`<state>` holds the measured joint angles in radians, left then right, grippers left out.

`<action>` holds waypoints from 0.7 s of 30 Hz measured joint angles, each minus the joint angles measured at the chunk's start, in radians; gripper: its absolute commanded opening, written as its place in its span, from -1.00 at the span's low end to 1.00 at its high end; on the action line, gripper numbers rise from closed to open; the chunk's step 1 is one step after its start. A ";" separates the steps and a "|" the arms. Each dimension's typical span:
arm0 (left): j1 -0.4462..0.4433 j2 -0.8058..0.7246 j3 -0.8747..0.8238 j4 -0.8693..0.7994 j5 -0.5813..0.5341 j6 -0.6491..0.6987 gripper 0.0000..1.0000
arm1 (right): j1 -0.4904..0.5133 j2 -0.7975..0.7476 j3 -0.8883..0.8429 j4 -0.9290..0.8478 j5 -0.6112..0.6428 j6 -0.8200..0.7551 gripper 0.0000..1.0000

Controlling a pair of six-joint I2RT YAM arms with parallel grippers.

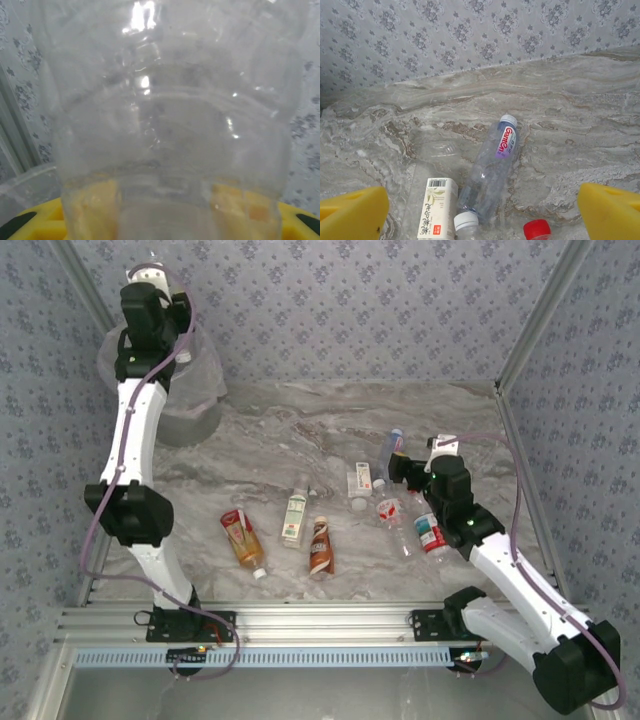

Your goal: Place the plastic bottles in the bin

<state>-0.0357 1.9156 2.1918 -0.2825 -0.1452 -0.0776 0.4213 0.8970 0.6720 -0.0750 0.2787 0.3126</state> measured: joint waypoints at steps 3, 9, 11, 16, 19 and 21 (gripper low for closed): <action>0.031 0.114 0.154 -0.078 -0.001 0.003 -0.09 | 0.000 0.003 0.000 0.000 0.014 -0.008 0.98; 0.090 0.396 0.550 -0.278 0.003 -0.003 -0.09 | -0.003 0.019 0.000 0.004 0.048 -0.007 0.98; 0.104 0.457 0.630 -0.332 0.012 -0.016 -0.06 | -0.003 0.032 0.000 0.004 0.052 -0.007 0.98; 0.121 0.490 0.652 -0.471 0.056 -0.079 0.07 | -0.003 0.073 0.000 0.004 0.060 0.005 0.98; 0.119 0.490 0.653 -0.524 0.078 -0.118 0.14 | -0.003 0.094 0.000 0.004 0.059 0.009 0.98; 0.118 0.490 0.652 -0.546 0.084 -0.137 0.17 | -0.003 0.112 0.000 0.004 0.059 0.009 0.98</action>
<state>0.0822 2.4054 2.8437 -0.8284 -0.0612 -0.2150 0.4187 1.0088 0.6720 -0.0711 0.3374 0.3214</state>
